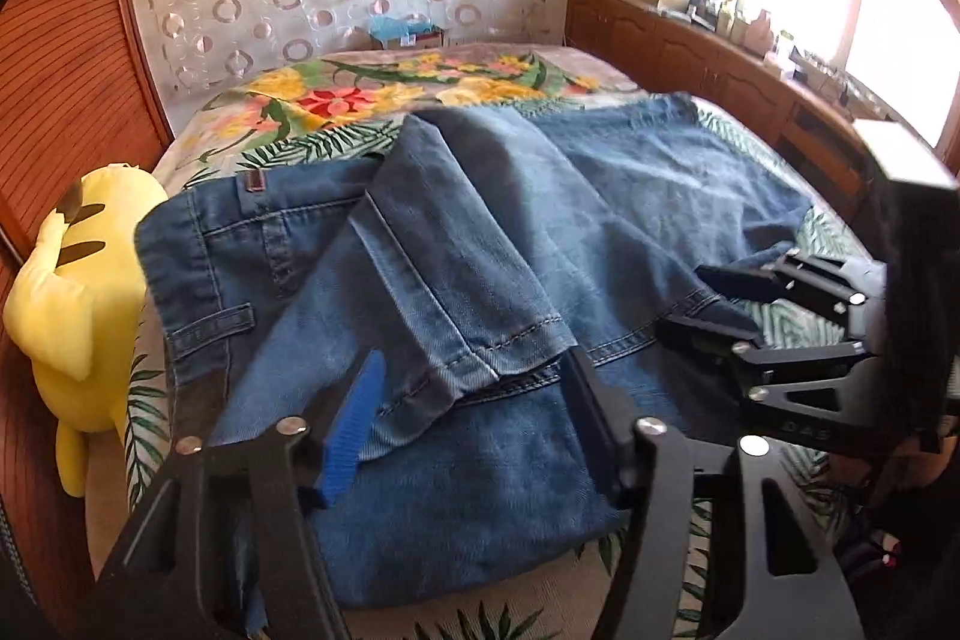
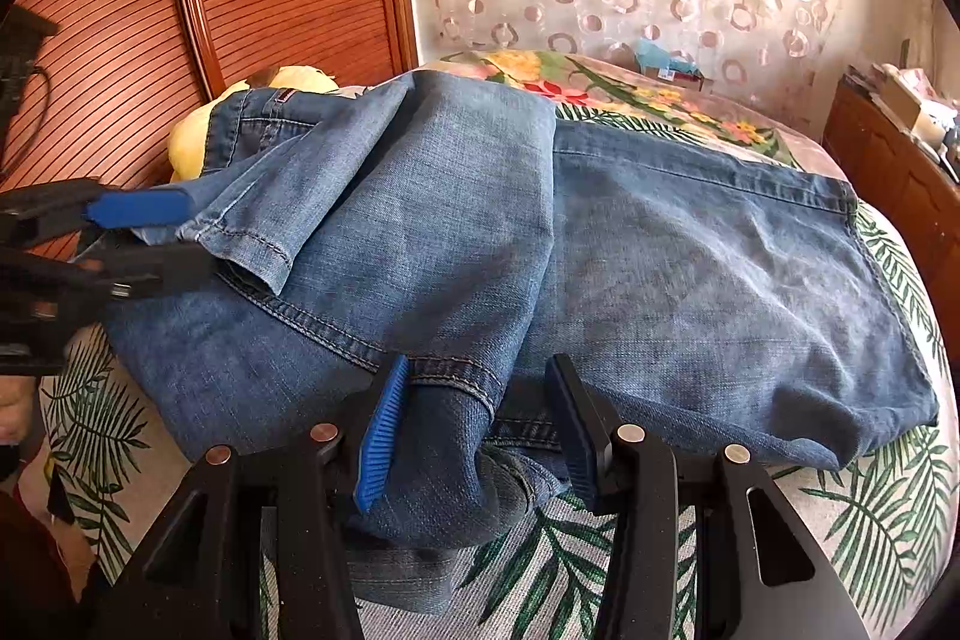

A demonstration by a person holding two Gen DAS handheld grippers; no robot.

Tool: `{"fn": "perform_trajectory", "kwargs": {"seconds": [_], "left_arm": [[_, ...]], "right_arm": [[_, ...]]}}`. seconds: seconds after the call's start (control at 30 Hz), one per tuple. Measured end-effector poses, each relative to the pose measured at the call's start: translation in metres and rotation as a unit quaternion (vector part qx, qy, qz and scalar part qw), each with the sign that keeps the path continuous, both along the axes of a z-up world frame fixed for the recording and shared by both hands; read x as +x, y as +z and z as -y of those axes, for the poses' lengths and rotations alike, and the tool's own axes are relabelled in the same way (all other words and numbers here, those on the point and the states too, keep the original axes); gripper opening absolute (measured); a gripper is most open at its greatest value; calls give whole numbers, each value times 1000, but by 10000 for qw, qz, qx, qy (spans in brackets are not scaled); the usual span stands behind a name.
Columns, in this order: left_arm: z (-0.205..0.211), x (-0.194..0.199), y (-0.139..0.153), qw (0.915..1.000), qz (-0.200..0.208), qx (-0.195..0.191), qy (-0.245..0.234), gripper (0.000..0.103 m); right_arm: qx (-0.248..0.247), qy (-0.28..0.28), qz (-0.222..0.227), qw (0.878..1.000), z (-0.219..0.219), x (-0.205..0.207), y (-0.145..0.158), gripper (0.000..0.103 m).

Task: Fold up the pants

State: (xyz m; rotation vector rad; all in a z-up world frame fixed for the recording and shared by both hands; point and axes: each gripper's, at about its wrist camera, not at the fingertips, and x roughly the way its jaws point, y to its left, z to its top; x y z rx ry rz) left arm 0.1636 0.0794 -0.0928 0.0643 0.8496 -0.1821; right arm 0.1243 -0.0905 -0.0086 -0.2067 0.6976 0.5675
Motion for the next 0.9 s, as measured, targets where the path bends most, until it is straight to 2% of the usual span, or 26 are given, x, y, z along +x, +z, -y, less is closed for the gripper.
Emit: {"fn": "perform_trajectory", "kwargs": {"seconds": [0.07,0.13,0.27,0.53,0.73,0.9], "left_arm": [[4,5,-8,9996,-123,262,-58,32],[6,8,-9,9987,-173,457,-137,26],[-2,6,5,9977,29,670,-84,16],[-69,21,44,9943,424,684,705,15],[-103,38,41,9919,275,709,1018,16],[-120,35,30,9909,99,566,1214,27]], "right_arm": [[-25,-3,21,10000,0,-1,0,49],[-32,4,32,10000,1,-1,0,49],[-10,3,26,10000,2,-2,0,49],[-50,5,65,10000,2,-2,0,49],[-90,4,93,9999,2,-3,-1,49],[-124,0,113,9999,0,-5,-1,49]]}}
